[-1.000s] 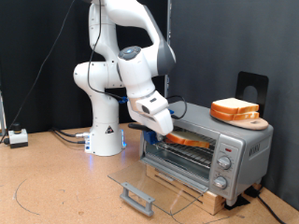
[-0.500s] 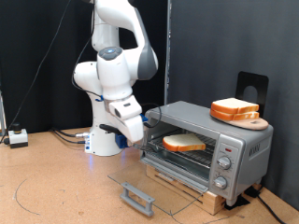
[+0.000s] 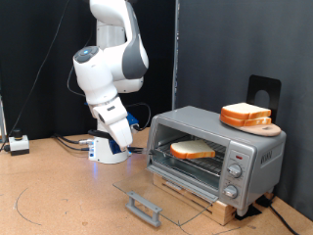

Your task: Make a piece of toast with the oven

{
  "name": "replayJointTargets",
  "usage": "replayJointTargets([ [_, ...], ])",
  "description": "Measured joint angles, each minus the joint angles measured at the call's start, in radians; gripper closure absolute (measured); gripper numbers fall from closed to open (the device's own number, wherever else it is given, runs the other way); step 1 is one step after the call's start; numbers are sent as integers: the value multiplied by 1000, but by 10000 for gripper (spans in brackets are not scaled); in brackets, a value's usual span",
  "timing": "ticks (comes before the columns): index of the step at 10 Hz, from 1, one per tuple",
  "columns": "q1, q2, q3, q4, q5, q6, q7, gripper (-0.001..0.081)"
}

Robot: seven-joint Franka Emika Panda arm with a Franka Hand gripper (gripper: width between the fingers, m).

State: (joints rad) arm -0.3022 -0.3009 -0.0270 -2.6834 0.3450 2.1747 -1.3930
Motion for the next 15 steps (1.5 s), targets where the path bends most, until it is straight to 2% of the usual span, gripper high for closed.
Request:
replayJointTargets([
  [1,1,-16,-17,13,54,-24,-36,346],
  [3,1,-61,-70,46,185,-115,-116,346],
  [4,1,-82,-92,65,220,-170,-135,346],
  [7,1,-145,-133,127,240,-326,-143,346],
  [10,-1,-210,-129,162,208,-368,-67,346],
  [12,5,-201,-132,160,240,-394,-80,346],
  [14,42,-206,-126,159,307,-451,-132,346],
  [15,66,-212,-113,159,309,-479,-147,346],
])
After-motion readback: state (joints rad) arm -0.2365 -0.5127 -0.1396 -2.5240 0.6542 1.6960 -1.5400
